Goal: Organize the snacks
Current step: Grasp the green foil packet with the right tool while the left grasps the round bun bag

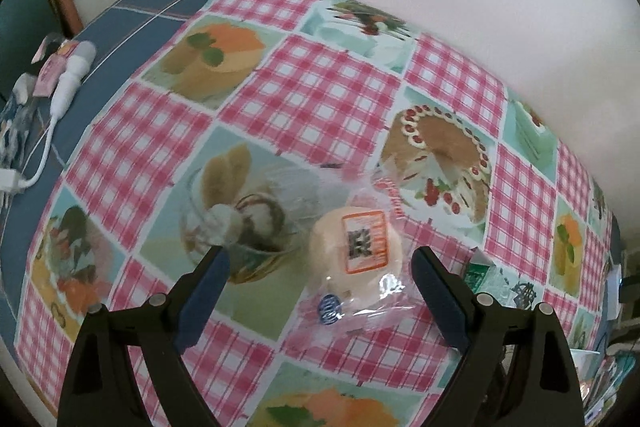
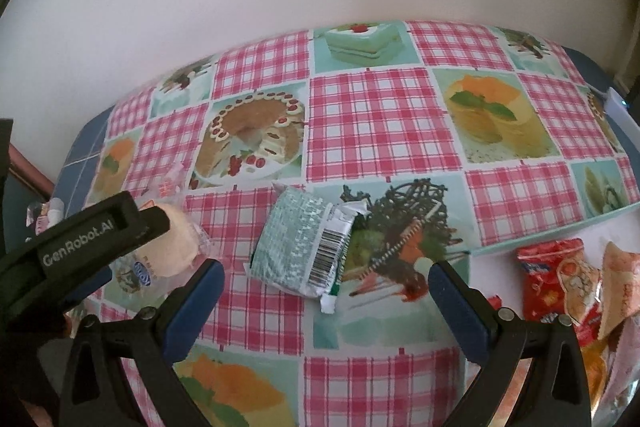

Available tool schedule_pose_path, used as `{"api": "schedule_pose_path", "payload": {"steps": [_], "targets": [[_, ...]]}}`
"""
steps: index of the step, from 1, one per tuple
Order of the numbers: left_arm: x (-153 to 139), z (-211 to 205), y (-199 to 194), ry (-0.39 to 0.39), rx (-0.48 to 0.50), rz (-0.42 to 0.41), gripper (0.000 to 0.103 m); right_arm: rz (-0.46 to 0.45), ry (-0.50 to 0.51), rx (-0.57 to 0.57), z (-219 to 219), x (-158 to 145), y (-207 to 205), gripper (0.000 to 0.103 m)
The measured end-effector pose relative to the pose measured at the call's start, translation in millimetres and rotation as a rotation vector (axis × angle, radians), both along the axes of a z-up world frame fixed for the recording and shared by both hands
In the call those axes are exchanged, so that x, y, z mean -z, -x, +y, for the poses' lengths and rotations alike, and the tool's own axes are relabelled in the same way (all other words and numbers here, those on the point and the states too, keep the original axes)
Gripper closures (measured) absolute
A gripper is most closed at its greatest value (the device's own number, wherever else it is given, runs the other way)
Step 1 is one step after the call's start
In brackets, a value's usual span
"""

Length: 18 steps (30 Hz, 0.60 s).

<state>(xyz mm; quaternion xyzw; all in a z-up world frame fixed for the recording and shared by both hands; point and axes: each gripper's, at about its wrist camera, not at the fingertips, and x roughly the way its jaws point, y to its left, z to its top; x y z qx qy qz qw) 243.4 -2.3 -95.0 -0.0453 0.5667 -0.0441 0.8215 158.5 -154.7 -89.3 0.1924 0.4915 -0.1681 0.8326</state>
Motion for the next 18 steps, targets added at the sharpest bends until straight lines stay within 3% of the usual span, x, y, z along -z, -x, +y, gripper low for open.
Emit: {"api": "schedule_pose_path", "payload": {"steps": [18], "targets": [[19.9, -20.1, -11.0, -0.042, 0.049, -0.02, 0.011, 0.012, 0.021, -0.048, 7.2, 26.8, -27.1, 0.014]]}}
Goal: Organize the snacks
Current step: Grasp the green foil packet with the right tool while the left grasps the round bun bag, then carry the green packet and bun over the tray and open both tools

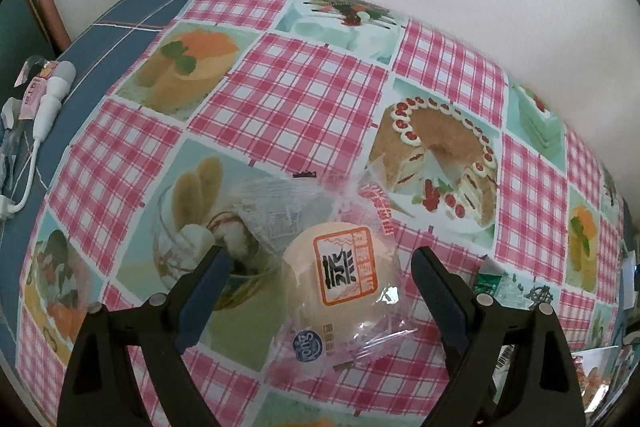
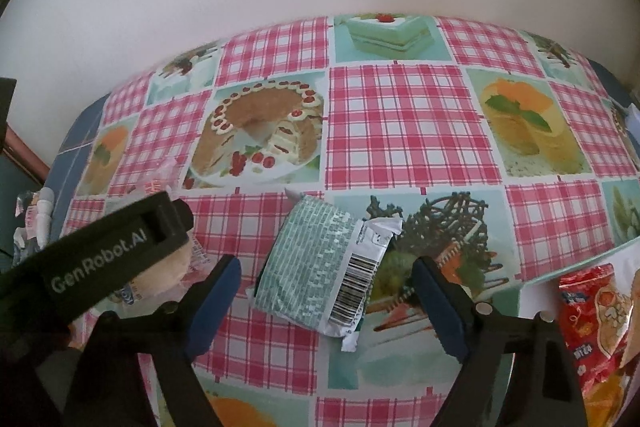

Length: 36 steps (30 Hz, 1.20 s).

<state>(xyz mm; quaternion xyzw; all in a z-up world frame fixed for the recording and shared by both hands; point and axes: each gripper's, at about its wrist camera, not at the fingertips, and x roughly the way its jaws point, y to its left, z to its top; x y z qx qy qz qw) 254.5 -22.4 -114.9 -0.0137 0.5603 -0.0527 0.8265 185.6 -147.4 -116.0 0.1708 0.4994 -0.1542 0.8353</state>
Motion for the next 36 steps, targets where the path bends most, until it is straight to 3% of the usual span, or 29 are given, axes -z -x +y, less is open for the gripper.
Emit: {"api": "schedule_pose_path", "payload": {"steps": [7, 13, 14, 16, 17, 30, 36], "targets": [[1.5, 1.2, -1.2, -0.002, -0.005, -0.009, 0.021, 0.01, 0.009, 0.002, -0.3, 7.8, -5.1, 0.014], [-0.5, 0.4, -0.5, 0.008, 0.009, -0.012, 0.043, -0.006, 0.004, -0.011, 0.9, 5.7, -5.5, 0.026], [-1.2, 0.1, -0.3, 0.006, 0.011, -0.013, 0.044, -0.012, -0.002, -0.012, 0.3, 5.4, -5.4, 0.032], [-2.5, -0.6, 0.5, 0.002, 0.015, -0.013, 0.046, -0.017, 0.0, -0.014, -0.3, 3.7, -4.5, 0.036], [-3.0, -0.5, 0.8, 0.0, 0.015, -0.011, 0.046, -0.016, 0.001, -0.013, -0.9, 3.8, -5.0, 0.043], [-11.5, -2.8, 7.4, -0.035, 0.017, 0.011, 0.05, -0.018, -0.014, -0.004, -4.8, -2.7, 3.6, 0.046], [-32.1, -5.6, 16.1, -0.001, 0.026, 0.004, 0.05, -0.026, -0.003, -0.01, -3.6, -16.1, 11.6, 0.046]]}}
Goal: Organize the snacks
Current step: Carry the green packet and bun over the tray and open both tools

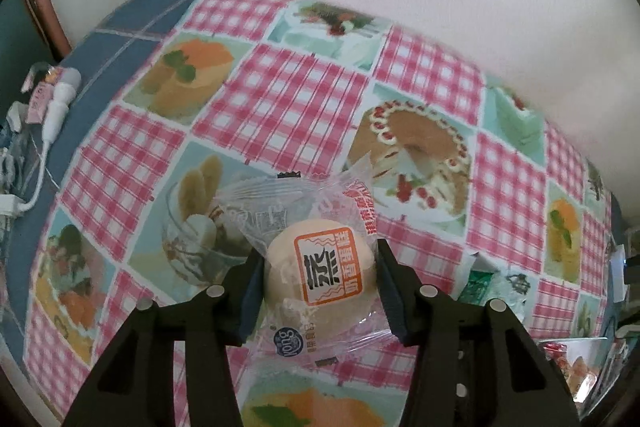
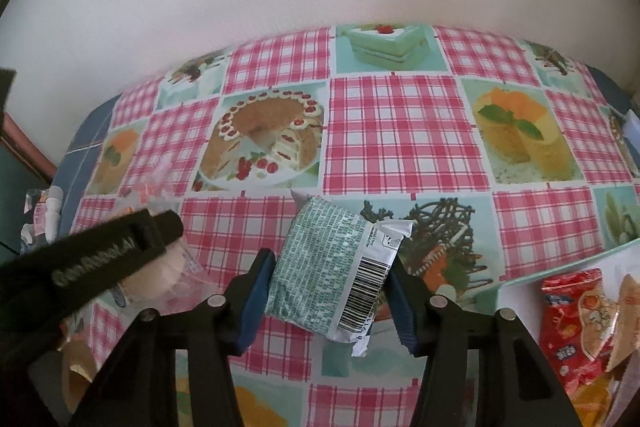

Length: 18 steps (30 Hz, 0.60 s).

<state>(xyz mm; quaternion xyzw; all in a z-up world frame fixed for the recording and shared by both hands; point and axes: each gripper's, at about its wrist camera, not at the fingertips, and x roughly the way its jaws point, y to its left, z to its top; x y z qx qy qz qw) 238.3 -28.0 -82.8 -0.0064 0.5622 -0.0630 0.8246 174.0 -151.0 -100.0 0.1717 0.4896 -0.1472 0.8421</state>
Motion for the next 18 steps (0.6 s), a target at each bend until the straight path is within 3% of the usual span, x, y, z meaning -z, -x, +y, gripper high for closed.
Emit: {"api": "schedule_pose_path", "payload": {"steps": [8, 18], "targets": [[-36.1, 2.6, 16.2, 0.023, -0.019, -0.013, 0.05, -0.008, 0.018, 0.008, -2.6, -28.1, 21.1, 0.046], [-90.8, -1.3, 60.5, 0.01, 0.032, -0.108, 0.05, -0.036, 0.029, 0.047, -10.7, -74.1, 65.4, 0.046]]}}
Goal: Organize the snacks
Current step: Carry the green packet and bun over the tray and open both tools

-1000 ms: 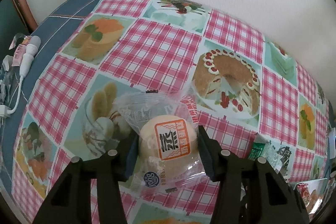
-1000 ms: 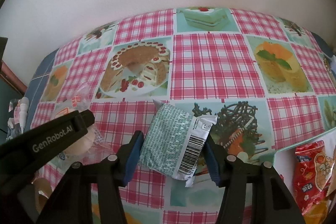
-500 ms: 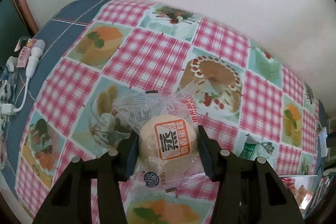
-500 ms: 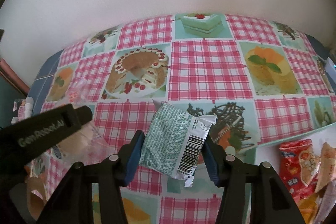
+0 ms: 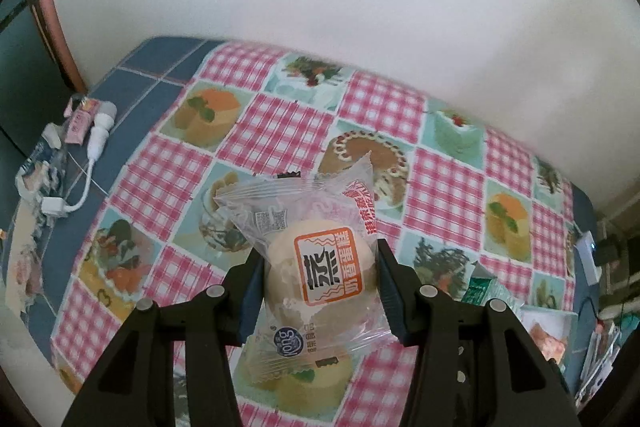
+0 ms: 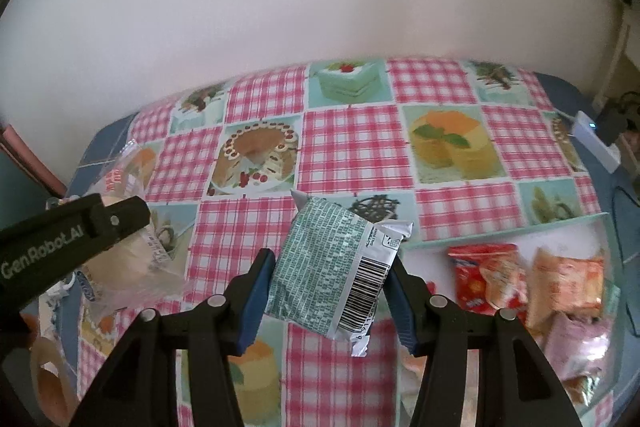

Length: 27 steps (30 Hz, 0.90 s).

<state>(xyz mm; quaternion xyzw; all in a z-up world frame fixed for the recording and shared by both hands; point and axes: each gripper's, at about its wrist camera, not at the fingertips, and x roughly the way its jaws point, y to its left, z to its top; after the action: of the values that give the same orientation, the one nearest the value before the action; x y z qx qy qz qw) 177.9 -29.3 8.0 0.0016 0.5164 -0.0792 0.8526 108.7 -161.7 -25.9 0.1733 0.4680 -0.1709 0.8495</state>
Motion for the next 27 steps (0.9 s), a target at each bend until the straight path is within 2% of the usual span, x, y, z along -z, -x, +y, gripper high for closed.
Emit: {"api": "schedule_pose_path", "payload": {"steps": [7, 11, 16, 27], "targets": [[-17.3, -0.4, 32.5, 0.007, 0.045, -0.051, 0.05, -0.019, 0.023, 0.022, -3.9, -24.0, 33.9, 0.046], [-12.3, 8.0, 47.9, 0.049, 0.061, -0.025, 0.05, -0.01, 0.029, 0.031, -3.8, -24.4, 54.9, 0.046], [-5.5, 12.9, 64.8, 0.046, 0.072, -0.015, 0.05, 0.01, 0.014, 0.053, -9.0, -20.1, 77.4, 0.046], [-3.1, -0.6, 100.9, 0.049, 0.129, -0.008, 0.05, -0.001, -0.002, 0.105, -26.3, -31.4, 123.5, 0.046]]}}
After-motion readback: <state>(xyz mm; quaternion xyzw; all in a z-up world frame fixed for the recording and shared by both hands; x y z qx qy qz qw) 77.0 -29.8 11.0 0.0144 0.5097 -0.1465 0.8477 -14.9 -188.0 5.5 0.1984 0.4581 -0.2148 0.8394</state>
